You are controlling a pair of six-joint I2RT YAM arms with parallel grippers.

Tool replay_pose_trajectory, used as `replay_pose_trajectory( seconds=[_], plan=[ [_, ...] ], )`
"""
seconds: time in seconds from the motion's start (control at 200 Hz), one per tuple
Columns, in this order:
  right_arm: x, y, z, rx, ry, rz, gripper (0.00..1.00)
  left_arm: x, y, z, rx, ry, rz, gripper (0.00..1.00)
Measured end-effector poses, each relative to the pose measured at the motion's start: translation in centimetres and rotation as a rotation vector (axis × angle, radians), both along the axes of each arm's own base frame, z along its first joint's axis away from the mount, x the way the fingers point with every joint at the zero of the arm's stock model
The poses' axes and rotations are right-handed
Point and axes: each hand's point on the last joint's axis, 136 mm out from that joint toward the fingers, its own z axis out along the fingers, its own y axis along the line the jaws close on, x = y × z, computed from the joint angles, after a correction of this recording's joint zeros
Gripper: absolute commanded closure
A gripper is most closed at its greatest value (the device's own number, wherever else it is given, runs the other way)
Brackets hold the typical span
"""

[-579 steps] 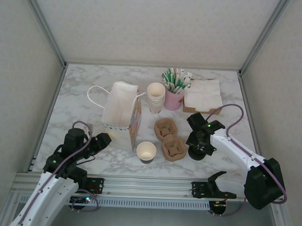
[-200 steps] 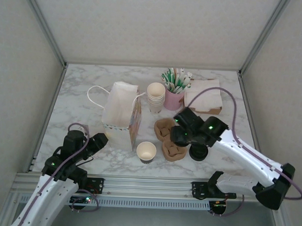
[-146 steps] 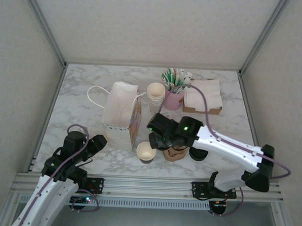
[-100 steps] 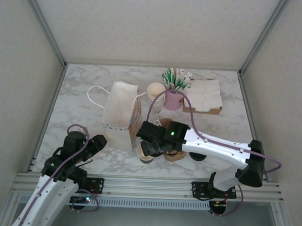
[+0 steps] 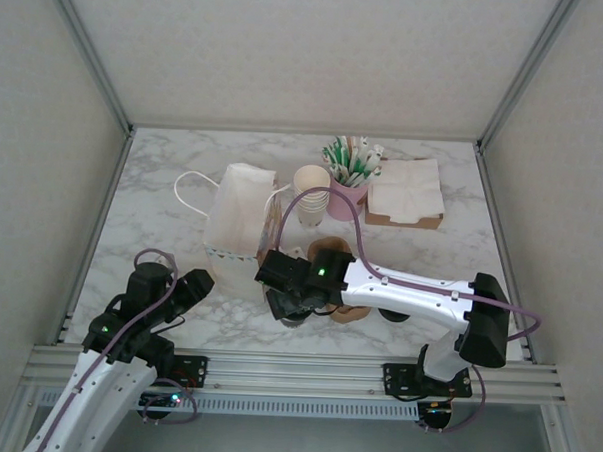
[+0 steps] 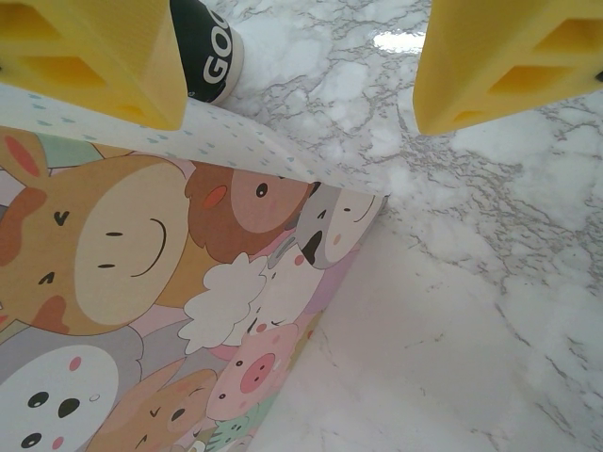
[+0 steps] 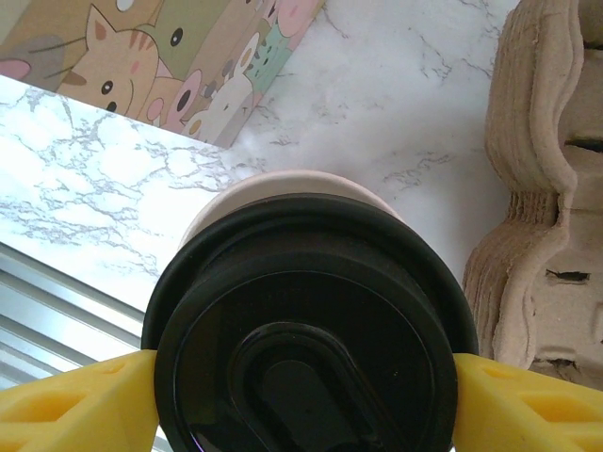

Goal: Pack the takeout coffee

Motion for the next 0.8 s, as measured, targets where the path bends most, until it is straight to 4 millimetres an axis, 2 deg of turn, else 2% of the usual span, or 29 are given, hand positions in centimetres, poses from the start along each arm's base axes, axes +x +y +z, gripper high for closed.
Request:
replay_pose_trajectory(
  seconds=[0.801],
  plan=[
    [0.1,0.3,-1.4,-0.039,0.007,0.0,0.23,0.0,0.0,0.0,-0.003,0.002,0.003,0.33]
  ],
)
